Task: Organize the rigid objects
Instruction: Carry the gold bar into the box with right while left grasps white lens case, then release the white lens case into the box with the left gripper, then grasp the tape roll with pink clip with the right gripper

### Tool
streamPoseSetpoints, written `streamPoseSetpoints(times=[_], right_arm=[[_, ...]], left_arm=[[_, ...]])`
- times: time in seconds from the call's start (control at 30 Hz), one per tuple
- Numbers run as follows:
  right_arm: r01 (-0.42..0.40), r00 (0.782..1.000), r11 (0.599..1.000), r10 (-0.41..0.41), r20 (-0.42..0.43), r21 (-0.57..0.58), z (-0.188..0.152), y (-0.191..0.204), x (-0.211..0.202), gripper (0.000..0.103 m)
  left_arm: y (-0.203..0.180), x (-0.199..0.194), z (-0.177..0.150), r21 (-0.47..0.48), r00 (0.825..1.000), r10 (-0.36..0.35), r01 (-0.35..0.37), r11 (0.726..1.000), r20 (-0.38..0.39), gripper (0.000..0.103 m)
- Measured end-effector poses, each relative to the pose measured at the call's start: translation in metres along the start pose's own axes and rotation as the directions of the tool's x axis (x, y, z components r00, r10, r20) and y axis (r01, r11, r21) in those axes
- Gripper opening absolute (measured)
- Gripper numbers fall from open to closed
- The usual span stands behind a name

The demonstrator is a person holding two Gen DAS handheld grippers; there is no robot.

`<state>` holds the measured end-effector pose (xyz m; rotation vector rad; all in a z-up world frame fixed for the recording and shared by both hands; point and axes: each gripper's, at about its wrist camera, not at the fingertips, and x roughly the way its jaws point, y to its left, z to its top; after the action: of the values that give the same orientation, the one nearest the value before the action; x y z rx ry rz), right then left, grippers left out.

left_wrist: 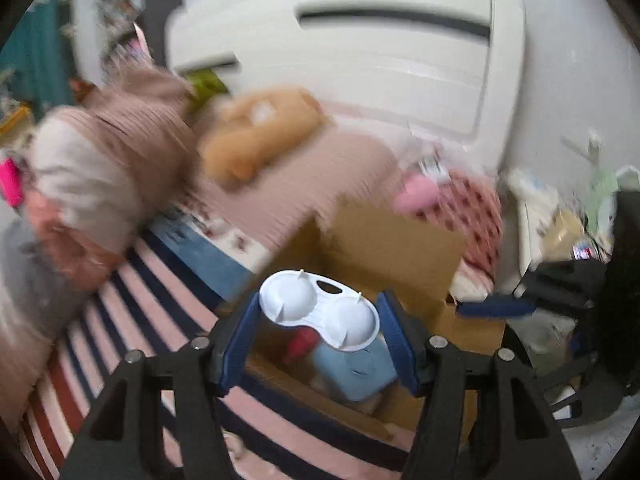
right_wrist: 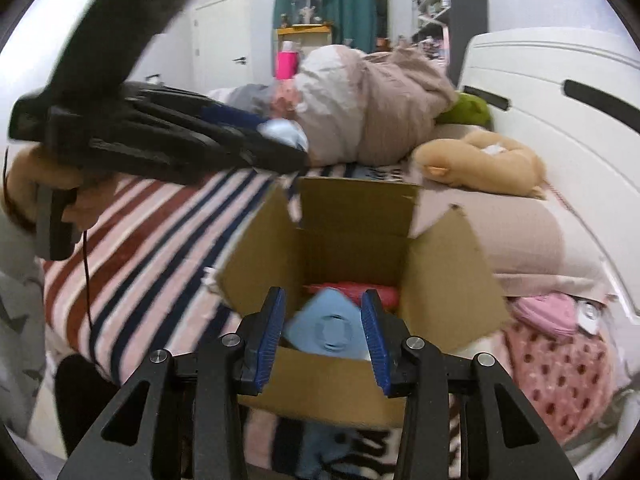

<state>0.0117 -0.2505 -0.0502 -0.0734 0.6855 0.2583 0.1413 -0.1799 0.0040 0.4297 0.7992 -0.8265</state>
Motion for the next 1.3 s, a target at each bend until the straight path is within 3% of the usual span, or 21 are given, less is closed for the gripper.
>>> streamPoseSetpoints(times=[0.07, 0.13, 0.2, 0.27, 0.37, 0.43, 0.5, 0.63, 0.73, 0.8, 0.87, 0.97, 1.03, 1.1, 1.3], right_arm=[[0.016, 1.0, 1.0, -0.016, -0.007, 0.012, -0.004, -0.009, -0.002, 0.037], [0.011, 1.0, 1.0, -0.011, -0.015, 0.012, -0.006, -0.013, -0.002, 0.037], [0.005, 1.0, 1.0, -0.005, -0.003, 0.003, -0.005, -0.012, -0.003, 0.042], [-0.022, 1.0, 1.0, 0.022, 0.016, -0.006, -0.002, -0.005, -0.005, 0.042], [-0.115, 0.991, 0.993, 0.117, 0.061, -0.03, 0.006, 0.014, -0.006, 0.042], [-0.204, 0.974, 0.977, 0.209, 0.086, -0.06, 0.013, 0.036, -0.005, 0.042], [-0.321, 0.942, 0.943, 0.328, 0.072, -0.091, 0.02, 0.063, 0.004, 0.042], [-0.441, 0.897, 0.89, 0.442, -0.018, -0.116, 0.018, 0.119, 0.042, 0.042], [-0.431, 0.898, 0.901, 0.423, -0.121, -0.046, 0.0, 0.149, 0.103, 0.042], [-0.367, 0.92, 0.93, 0.36, -0.154, -0.018, -0.012, 0.155, 0.139, 0.045], [-0.254, 0.955, 0.967, 0.246, -0.166, -0.03, -0.021, 0.156, 0.18, 0.046], [-0.169, 0.97, 0.985, 0.159, -0.184, -0.041, -0.024, 0.15, 0.224, 0.046], [-0.15, 0.972, 0.988, 0.142, -0.186, -0.028, -0.02, 0.146, 0.235, 0.034], [-0.155, 0.97, 0.988, 0.148, -0.193, -0.023, -0.013, 0.146, 0.24, 0.003], [-0.184, 0.974, 0.981, 0.174, -0.142, -0.065, -0.002, 0.143, 0.213, 0.003]], left_arm=[[-0.007, 0.027, -0.004, 0.013, 0.995, 0.007, -0.006, 1.0, -0.097, 0.057], [-0.005, 0.033, -0.01, 0.005, 0.993, 0.017, -0.017, 1.0, -0.116, 0.061], [0.003, 0.02, -0.016, -0.031, 0.996, 0.013, -0.016, 0.999, -0.086, 0.081], [0.015, -0.003, -0.022, -0.079, 1.0, 0.022, -0.023, 0.997, -0.015, 0.089], [0.046, -0.044, -0.037, -0.187, 0.995, 0.084, -0.072, 0.98, 0.054, 0.091], [0.066, -0.071, -0.055, -0.26, 0.985, 0.155, -0.131, 0.957, 0.074, 0.091], [0.082, -0.09, -0.081, -0.311, 0.967, 0.244, -0.211, 0.927, 0.07, 0.092], [0.095, -0.103, -0.129, -0.358, 0.957, 0.28, -0.237, 0.903, 0.073, 0.092], [0.1, -0.1, -0.163, -0.398, 0.947, 0.316, -0.269, 0.877, 0.058, 0.092], [0.101, -0.094, -0.18, -0.421, 0.948, 0.314, -0.263, 0.868, 0.054, 0.092], [0.102, -0.09, -0.19, -0.44, 0.951, 0.306, -0.252, 0.862, 0.055, 0.092], [0.099, -0.087, -0.197, -0.452, 0.946, 0.321, -0.263, 0.852, 0.056, 0.092], [0.098, -0.087, -0.2, -0.461, 0.945, 0.32, -0.256, 0.85, 0.065, 0.092], [0.097, -0.086, -0.202, -0.474, 0.945, 0.319, -0.249, 0.845, 0.071, 0.092], [0.095, -0.09, -0.205, -0.494, 0.945, 0.315, -0.233, 0.838, 0.088, 0.092]])
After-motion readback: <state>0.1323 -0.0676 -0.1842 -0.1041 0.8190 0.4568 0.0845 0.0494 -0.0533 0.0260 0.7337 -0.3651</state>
